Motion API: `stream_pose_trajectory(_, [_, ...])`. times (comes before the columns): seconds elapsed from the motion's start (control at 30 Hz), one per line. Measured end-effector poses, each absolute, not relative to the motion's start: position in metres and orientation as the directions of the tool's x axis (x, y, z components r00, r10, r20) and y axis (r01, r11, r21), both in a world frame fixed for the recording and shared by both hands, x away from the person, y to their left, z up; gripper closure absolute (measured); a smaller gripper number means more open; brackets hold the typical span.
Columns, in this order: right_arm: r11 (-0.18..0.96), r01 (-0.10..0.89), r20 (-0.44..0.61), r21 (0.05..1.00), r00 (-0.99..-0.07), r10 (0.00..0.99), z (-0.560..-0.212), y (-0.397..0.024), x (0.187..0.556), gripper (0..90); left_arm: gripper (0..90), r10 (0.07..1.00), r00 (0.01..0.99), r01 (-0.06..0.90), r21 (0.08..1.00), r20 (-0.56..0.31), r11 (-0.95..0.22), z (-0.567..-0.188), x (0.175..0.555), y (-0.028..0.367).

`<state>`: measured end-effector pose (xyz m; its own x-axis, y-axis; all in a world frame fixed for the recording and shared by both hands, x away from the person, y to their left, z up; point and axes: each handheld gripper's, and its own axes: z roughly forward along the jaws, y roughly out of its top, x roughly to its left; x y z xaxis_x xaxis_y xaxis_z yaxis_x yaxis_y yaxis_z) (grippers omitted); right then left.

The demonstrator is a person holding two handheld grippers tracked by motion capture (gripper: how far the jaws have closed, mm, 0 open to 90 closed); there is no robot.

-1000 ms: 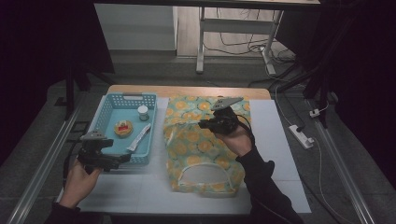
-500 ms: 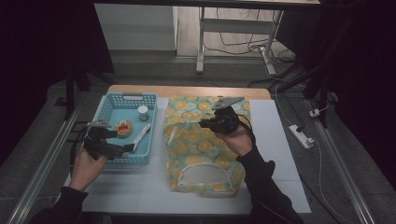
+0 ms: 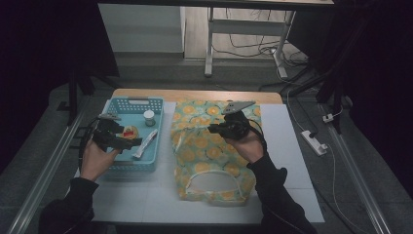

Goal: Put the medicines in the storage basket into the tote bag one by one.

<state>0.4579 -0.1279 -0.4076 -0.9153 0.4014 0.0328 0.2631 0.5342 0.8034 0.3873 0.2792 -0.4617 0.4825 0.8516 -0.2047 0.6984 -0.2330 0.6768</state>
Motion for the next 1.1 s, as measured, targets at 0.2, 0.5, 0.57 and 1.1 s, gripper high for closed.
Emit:
stream_pose_trajectory(0.2, [0.537, 0.263, 0.033, 0.801, -0.916, 0.4, -0.408, -0.127, 0.458, 90.0, 0.0, 0.87, 0.455, 0.719, 0.654, -0.188, -0.234, -0.466, 0.403, 0.285])
stream_pose_trajectory(0.5, [0.538, 0.264, 0.035, 0.8, -0.917, 0.398, -0.409, -0.127, 0.459, 90.0, 0.0, 0.88, 0.429, 0.756, 0.614, -0.205, -0.226, -0.479, 0.428, 0.295])
stream_pose_trajectory(0.57, [0.539, 0.264, 0.035, 0.8, -0.917, 0.397, -0.409, -0.127, 0.459, 90.0, 0.0, 0.883, 0.427, 0.76, 0.607, -0.196, -0.232, -0.482, 0.435, 0.296])
stream_pose_trajectory(1.1, [0.543, 0.257, 0.029, 0.8, -0.92, 0.392, -0.408, -0.127, 0.458, 90.0, 0.0, 0.898, 0.414, 0.804, 0.524, -0.153, -0.281, -0.509, 0.465, 0.291])
